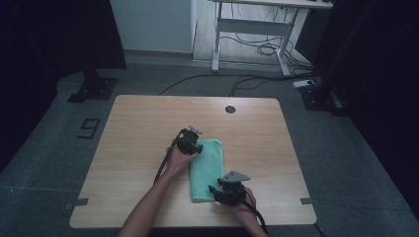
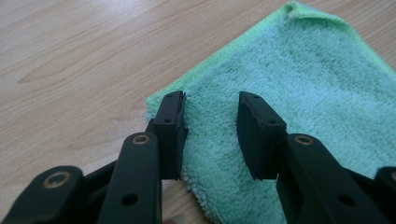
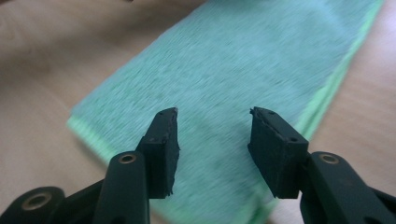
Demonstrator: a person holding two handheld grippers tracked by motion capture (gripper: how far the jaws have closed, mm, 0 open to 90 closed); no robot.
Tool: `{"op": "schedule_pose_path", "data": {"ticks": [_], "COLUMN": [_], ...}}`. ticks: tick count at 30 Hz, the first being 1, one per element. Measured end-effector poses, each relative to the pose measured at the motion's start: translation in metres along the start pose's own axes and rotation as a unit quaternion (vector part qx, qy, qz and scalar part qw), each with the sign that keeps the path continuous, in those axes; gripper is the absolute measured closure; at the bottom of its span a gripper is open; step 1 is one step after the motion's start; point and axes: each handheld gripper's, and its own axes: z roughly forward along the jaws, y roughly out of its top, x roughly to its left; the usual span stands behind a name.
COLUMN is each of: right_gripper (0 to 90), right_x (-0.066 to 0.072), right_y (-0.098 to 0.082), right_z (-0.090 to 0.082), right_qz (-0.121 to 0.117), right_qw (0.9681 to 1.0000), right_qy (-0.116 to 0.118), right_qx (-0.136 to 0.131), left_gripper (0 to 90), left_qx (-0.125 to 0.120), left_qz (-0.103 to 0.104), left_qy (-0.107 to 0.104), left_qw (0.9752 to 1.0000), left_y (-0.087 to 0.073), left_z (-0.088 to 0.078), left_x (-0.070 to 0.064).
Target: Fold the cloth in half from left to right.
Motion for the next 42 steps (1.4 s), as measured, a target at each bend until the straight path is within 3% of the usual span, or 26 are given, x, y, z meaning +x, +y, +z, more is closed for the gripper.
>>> {"op": "schedule_pose_path", "data": {"ticks": [4, 10, 14, 19, 27, 33, 37, 42], "right_gripper": [53.7, 53.9, 53.6, 52.7, 55.5, 56.7, 56.9, 56.8], "right_x": [-0.01, -0.017, -0.007, 0.013, 0.014, 0.004, 0.0, 0.0], "right_y": [0.008, 0.015, 0.018, 0.03, 0.057, 0.071, 0.073, 0.065], "right_z": [0.004, 0.008, 0.01, 0.029, 0.063, 0.069, 0.073, 0.081], "right_qz": [-0.002, -0.002, -0.016, -0.036, -0.034, -0.026, -0.022, -0.022], "right_qw": [1.0, 1.0, 0.9994, 0.998, 0.9987, 0.9993, 0.9994, 0.9989], "right_qy": [0.001, 0.005, 0.029, 0.051, 0.037, 0.027, 0.024, 0.027], "right_qx": [0.0, -0.004, -0.015, -0.01, 0.007, 0.009, 0.011, 0.031], "left_gripper": [61.5, 61.6, 61.9, 62.3, 62.5, 62.4, 62.3, 62.3], "left_qx": [-0.017, -0.01, 0.001, 0.0, -0.003, -0.005, -0.004, -0.004], "left_qz": [0.002, 0.012, 0.004, 0.002, 0.003, 0.001, 0.002, 0.0], "left_qy": [-0.001, -0.007, -0.009, -0.012, -0.018, -0.021, -0.02, -0.019], "left_qw": [0.9999, 0.9999, 1.0, 0.9999, 0.9998, 0.9998, 0.9998, 0.9998], "left_y": [0.002, 0.0, -0.004, -0.007, -0.009, -0.009, -0.009, -0.009], "left_z": [-0.008, -0.012, -0.005, -0.003, -0.002, -0.002, -0.002, -0.002], "left_x": [-0.001, -0.001, 0.004, 0.006, 0.007, 0.008, 0.008, 0.008]}}
